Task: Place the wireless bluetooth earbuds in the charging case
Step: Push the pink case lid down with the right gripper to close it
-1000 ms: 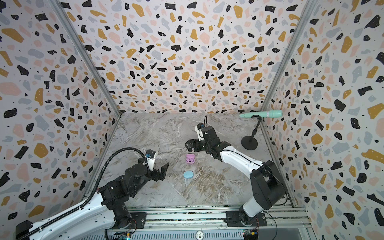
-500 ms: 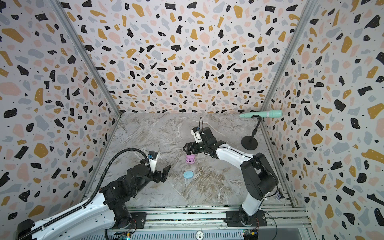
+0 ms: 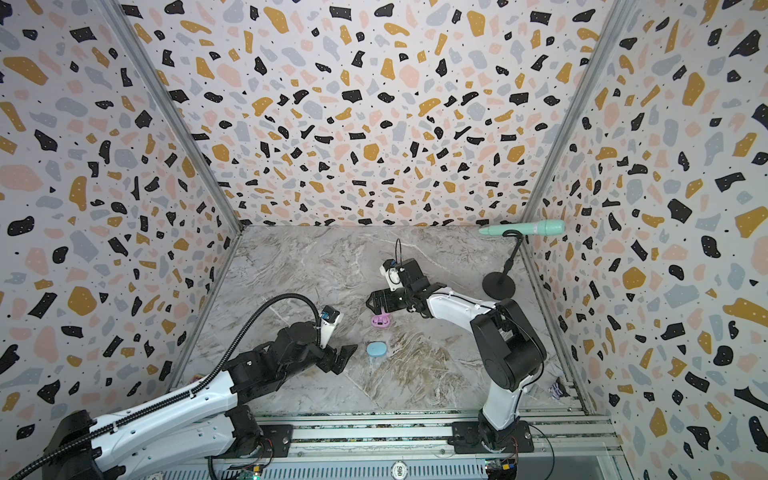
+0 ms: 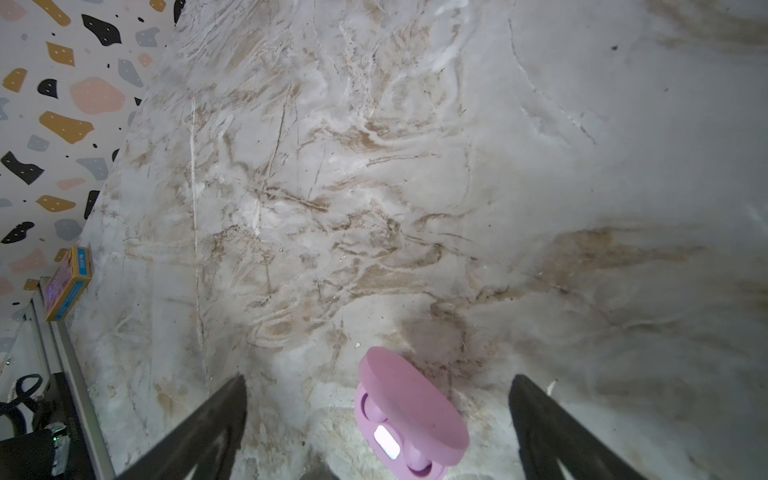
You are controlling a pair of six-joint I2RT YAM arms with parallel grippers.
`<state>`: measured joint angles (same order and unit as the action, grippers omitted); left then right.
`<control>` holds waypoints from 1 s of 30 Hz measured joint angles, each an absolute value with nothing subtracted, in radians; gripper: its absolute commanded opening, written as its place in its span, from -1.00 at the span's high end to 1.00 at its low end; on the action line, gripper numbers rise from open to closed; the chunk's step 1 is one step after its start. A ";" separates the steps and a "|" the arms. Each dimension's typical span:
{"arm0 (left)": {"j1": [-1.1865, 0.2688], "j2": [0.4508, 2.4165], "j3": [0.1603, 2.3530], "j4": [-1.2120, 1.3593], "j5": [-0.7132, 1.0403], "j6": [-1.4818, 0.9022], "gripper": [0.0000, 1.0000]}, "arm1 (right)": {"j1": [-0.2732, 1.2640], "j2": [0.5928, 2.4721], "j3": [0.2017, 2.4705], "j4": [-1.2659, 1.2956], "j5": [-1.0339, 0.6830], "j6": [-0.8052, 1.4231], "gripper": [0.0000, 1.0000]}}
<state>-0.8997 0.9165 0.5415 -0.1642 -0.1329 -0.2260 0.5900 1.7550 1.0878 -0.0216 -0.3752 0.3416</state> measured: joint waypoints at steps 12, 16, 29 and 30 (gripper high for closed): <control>-0.900 0.921 0.542 -0.164 -0.109 -0.224 -1.00 | 0.590 1.755 1.084 0.001 -0.451 0.343 -0.93; -0.900 0.921 0.542 -0.164 -0.109 -0.224 -1.00 | 0.590 1.755 1.080 0.001 -0.469 0.343 -0.93; -0.900 0.920 0.542 -0.164 -0.115 -0.224 -0.99 | 0.590 1.802 1.080 0.000 -0.482 0.346 -0.91; -0.900 0.920 0.542 -0.164 -0.115 -0.224 -1.00 | 0.590 1.804 1.079 0.000 -0.482 0.346 -0.91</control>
<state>-0.8997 0.9203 0.5415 -0.1642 -0.1154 -0.2241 0.5903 1.8038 1.0786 0.0002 -0.4816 0.3462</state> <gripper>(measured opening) 0.995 0.956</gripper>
